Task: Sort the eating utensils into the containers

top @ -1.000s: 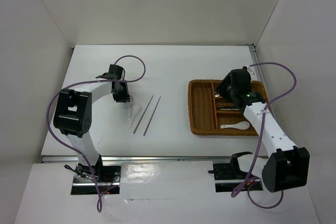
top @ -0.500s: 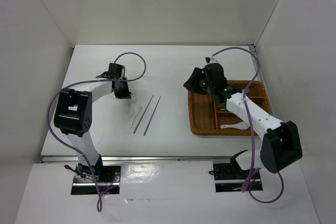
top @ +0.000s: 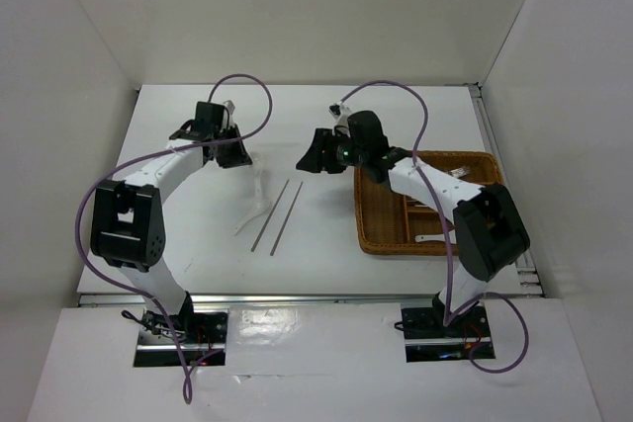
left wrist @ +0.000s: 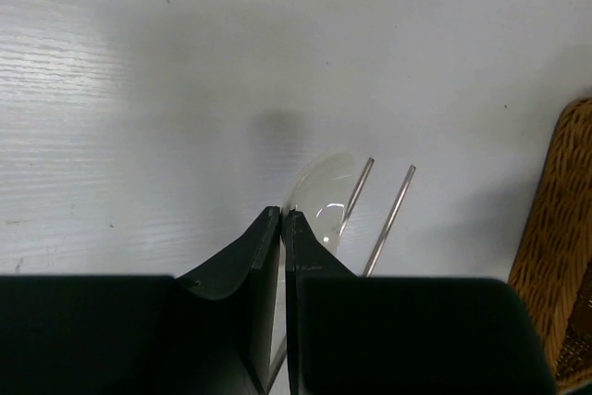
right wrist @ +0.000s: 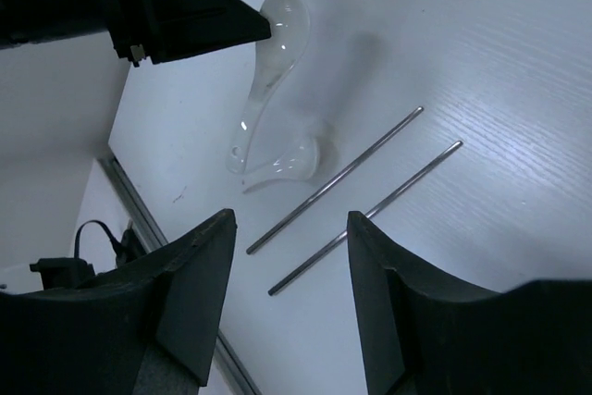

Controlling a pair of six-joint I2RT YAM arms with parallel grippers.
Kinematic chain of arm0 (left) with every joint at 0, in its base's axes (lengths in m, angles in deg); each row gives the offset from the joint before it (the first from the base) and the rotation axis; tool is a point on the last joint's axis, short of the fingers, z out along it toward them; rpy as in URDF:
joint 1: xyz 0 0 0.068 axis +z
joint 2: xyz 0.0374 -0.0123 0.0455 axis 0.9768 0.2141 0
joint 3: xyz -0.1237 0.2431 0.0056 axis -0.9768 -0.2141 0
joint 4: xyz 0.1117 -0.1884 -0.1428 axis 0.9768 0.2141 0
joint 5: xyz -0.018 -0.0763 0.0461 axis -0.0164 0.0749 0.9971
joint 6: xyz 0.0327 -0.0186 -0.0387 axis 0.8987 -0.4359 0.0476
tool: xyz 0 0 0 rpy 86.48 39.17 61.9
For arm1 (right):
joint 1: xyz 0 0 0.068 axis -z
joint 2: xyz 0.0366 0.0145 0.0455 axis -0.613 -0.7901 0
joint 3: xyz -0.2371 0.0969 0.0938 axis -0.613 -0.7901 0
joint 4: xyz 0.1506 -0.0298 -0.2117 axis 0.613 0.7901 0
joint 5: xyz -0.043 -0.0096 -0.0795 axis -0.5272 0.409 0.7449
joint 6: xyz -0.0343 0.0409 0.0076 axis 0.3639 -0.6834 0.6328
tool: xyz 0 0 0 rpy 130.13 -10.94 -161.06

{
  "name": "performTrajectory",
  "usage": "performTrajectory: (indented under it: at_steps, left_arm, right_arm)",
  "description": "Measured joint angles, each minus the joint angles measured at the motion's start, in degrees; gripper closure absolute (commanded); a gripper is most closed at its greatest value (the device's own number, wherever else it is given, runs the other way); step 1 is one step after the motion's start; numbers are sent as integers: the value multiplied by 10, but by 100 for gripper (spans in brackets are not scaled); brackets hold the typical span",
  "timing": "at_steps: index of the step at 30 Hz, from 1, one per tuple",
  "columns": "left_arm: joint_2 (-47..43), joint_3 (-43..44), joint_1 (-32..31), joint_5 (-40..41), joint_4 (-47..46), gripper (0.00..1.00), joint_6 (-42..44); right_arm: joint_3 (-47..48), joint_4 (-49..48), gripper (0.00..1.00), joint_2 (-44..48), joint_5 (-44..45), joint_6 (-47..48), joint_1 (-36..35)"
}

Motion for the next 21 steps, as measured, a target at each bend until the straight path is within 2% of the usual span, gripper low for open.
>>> performTrajectory:
  at_steps: [3, 5, 10, 21]
  left_arm:
    - [0, 0, 0, -28, 2, 89, -13]
    - [0, 0, 0, -49, 0, 89, -24]
    - [0, 0, -6, -90, -10, 89, -50]
    - [0, 23, -29, -145, -28, 89, -86]
  right_arm:
    - [6, -3, 28, -6, -9, 10, -14]
    - [21, -8, 27, -14, -18, 19, -27]
    - [68, -25, 27, -57, -44, 31, -54]
    - [86, -16, 26, -127, -49, 31, -68]
